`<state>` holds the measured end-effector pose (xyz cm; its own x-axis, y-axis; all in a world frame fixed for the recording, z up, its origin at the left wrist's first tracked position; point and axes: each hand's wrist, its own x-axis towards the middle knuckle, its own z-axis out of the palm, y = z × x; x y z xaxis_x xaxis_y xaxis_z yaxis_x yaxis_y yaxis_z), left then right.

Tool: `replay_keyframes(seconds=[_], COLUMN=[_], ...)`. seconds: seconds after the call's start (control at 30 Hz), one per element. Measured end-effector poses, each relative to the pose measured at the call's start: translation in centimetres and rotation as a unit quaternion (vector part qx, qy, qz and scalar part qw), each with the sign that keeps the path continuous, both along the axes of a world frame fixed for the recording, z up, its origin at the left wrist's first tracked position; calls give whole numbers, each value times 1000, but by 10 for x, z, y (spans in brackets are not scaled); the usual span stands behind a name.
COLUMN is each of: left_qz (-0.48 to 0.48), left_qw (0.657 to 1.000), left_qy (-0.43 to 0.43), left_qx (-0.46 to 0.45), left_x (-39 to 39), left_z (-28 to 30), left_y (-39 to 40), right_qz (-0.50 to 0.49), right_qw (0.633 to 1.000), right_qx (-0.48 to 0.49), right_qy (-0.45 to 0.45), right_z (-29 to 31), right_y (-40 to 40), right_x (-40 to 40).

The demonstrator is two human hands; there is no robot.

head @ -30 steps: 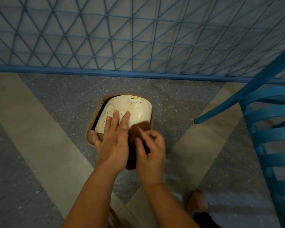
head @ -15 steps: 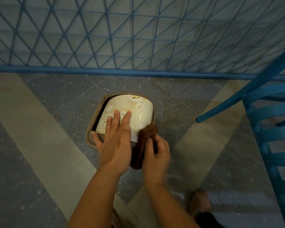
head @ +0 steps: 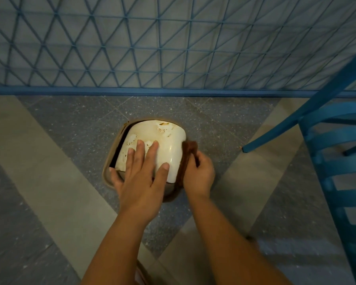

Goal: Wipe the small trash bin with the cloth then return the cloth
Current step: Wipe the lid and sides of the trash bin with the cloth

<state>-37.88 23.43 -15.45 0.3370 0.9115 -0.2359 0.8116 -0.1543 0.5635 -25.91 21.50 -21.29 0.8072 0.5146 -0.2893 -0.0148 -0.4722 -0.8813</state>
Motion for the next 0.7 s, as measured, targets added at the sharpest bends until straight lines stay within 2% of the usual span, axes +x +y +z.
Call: replay_keyframes(seconds=[0.13,0.2,0.27,0.33,0.43,0.7], left_qz=[-32,-46,-73,-101,-95,-67], left_qw=[998,996,993,988,990,991], left_qy=[45,64,85,100,84,97], left_qx=[21,33,46,57,57,70], left_x=[-2,-5,-11,-17,-20,-17], left_z=[0,5,11,16,22,7], left_y=[2,6,11,14,17,13], right_qz=[85,128,103,28,-47,0], right_qw=[994,990,994,999,998,998], right_qx=[-31,-35,-32,-10,17,48], right_qy=[-58,-55,-19,27,39,-38], right_z=[-3,-4,-6,-6,-8,-5], right_y=[-43,-60,-69,-76,-81,-69], right_x=[-9,-10,-8,-6,-4,-17])
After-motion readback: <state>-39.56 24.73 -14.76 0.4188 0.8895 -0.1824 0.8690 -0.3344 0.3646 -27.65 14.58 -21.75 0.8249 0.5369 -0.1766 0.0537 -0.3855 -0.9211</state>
